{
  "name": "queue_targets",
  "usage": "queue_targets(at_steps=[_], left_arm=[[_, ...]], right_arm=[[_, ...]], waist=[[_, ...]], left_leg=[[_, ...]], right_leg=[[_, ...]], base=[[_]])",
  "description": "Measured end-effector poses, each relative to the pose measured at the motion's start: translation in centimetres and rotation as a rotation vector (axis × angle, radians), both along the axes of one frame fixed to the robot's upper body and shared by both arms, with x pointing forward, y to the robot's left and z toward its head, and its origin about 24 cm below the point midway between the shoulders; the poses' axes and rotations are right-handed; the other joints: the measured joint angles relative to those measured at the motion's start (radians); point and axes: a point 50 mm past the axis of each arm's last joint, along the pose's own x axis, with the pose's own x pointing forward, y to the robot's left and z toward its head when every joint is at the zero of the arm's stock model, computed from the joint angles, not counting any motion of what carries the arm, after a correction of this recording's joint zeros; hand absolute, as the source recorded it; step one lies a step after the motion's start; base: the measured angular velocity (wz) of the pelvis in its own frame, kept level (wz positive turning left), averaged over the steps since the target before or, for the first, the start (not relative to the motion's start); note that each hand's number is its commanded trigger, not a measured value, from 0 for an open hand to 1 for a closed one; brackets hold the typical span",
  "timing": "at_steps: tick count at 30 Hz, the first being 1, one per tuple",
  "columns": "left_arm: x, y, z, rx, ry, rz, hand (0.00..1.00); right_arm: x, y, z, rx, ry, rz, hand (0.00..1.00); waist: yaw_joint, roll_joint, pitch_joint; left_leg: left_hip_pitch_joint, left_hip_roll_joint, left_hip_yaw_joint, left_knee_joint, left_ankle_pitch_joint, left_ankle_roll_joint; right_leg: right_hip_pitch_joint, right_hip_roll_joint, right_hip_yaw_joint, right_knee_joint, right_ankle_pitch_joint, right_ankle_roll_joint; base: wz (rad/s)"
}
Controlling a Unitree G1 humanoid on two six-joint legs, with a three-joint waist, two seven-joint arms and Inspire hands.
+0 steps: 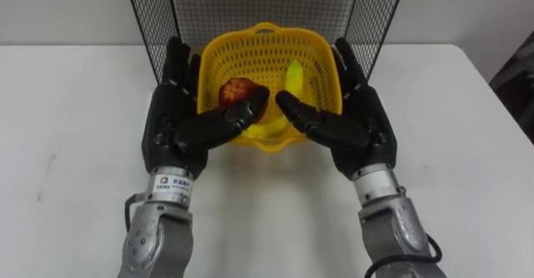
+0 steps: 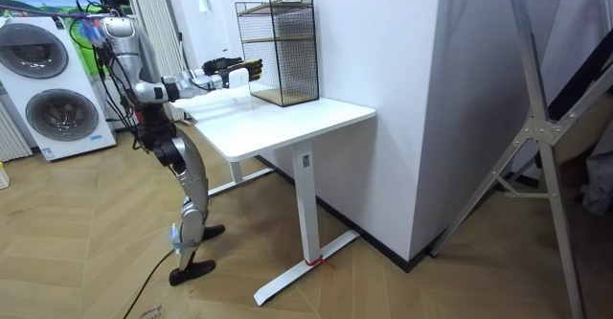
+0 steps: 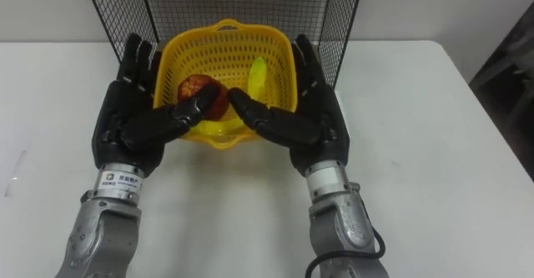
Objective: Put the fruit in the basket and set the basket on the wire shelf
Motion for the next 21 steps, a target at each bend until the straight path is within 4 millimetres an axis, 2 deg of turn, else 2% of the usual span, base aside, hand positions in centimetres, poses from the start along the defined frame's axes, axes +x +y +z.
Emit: queue_targets(at_steps=[6,11,15,17,18,19,20,21], left_arm=[[0.00,-0.02,0.00,0.000,0.000,-0.001,0.00],[-0.01,0.00,0.01,0.003,-0.002,-0.003,0.00],[0.00,-0.03,0.02,0.001,-0.003,-0.004,0.00],[0.00,-0.08,0.00,-0.001,-0.002,-0.005,0.00],[0.01,-0.08,0.02,-0.003,-0.002,-0.004,0.00],[0.01,-0.07,-0.04,-0.003,0.002,-0.005,0.00],[0.01,-0.08,-0.05,-0.003,0.002,-0.006,0.00],[0.01,-0.07,-0.13,-0.002,0.006,-0.004,0.00]], right_arm=[[0.00,0.01,0.02,0.001,-0.001,-0.001,0.00],[-0.02,0.04,0.05,-0.006,-0.004,0.000,0.00],[-0.02,-0.05,0.21,-0.006,-0.015,-0.004,0.00],[0.00,-0.06,0.24,-0.008,-0.016,-0.004,0.00],[0.05,-0.09,0.28,-0.011,-0.017,-0.005,0.00],[0.03,-0.03,0.24,-0.010,-0.012,-0.007,0.00],[0.02,0.01,0.22,-0.010,-0.010,-0.008,0.00],[0.00,0.04,0.20,-0.014,-0.009,-0.008,0.00]], waist=[[0.001,0.017,-0.0100],[0.000,0.016,-0.0103],[0.001,0.011,-0.0091],[0.006,0.007,-0.0098],[0.005,0.011,-0.0083],[0.000,0.012,-0.0066],[-0.002,0.011,-0.0057],[-0.002,0.013,-0.0026]], left_leg=[[0.007,-0.002,0.006,-0.015,0.000,0.000],[0.026,-0.012,0.009,-0.023,0.000,0.000],[0.018,-0.028,0.014,-0.015,-0.007,0.011],[0.019,-0.045,0.033,-0.011,-0.018,0.027],[0.019,-0.051,0.038,-0.009,-0.032,0.038],[0.022,-0.060,0.056,0.009,-0.045,0.051],[0.028,-0.064,0.063,0.017,-0.055,0.057],[0.044,-0.070,0.066,0.025,-0.071,0.068]], right_leg=[[0.002,-0.002,0.002,-0.015,0.000,0.000],[0.023,-0.011,0.008,-0.027,-0.001,0.002],[0.013,-0.027,0.016,-0.010,-0.013,0.017],[-0.006,-0.052,0.029,0.045,-0.028,0.034],[-0.040,-0.064,0.039,0.132,-0.032,0.041],[-0.082,-0.083,0.053,0.242,-0.023,0.052],[-0.103,-0.093,0.060,0.290,-0.013,0.061],[-0.137,-0.106,0.068,0.384,0.024,0.066]], base=[[-0.02],[-0.03],[0.03],[-0.09],[-0.12],[-0.08],[-0.06],[-0.14]])
